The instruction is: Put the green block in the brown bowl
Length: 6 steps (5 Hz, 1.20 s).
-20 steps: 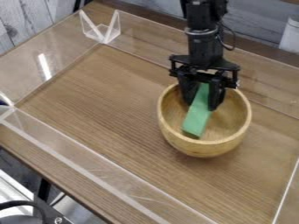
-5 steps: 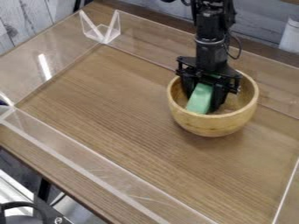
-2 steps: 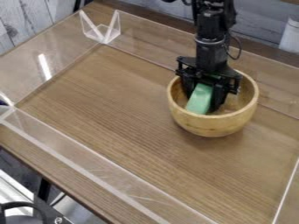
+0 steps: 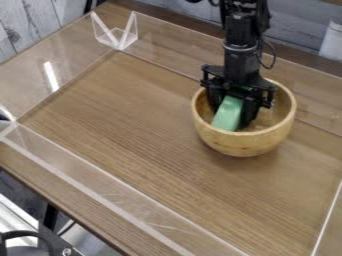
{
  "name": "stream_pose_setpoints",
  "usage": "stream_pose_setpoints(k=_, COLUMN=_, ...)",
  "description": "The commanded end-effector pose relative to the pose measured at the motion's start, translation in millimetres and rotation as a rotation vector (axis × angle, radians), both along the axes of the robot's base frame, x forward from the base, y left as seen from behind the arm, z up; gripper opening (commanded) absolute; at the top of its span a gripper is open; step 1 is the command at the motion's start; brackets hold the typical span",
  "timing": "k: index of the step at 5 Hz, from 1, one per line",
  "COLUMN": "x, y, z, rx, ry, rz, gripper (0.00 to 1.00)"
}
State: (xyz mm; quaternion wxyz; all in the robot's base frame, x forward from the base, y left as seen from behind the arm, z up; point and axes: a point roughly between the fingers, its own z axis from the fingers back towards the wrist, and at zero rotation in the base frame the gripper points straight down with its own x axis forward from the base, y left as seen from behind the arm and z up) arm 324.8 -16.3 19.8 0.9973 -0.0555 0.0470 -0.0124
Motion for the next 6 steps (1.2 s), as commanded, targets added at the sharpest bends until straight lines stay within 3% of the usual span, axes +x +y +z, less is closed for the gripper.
stream_pose_setpoints(k=1, x=-14.1, y=8.1, z=-23.4, rx=0.009, ry=0.092, rz=0.012, gripper=0.00)
stream_pose_setpoints(k=6, x=-23.9, y=11.6, z=-24.0, rx=0.020, ry=0.153, rz=0.011, gripper=0.00)
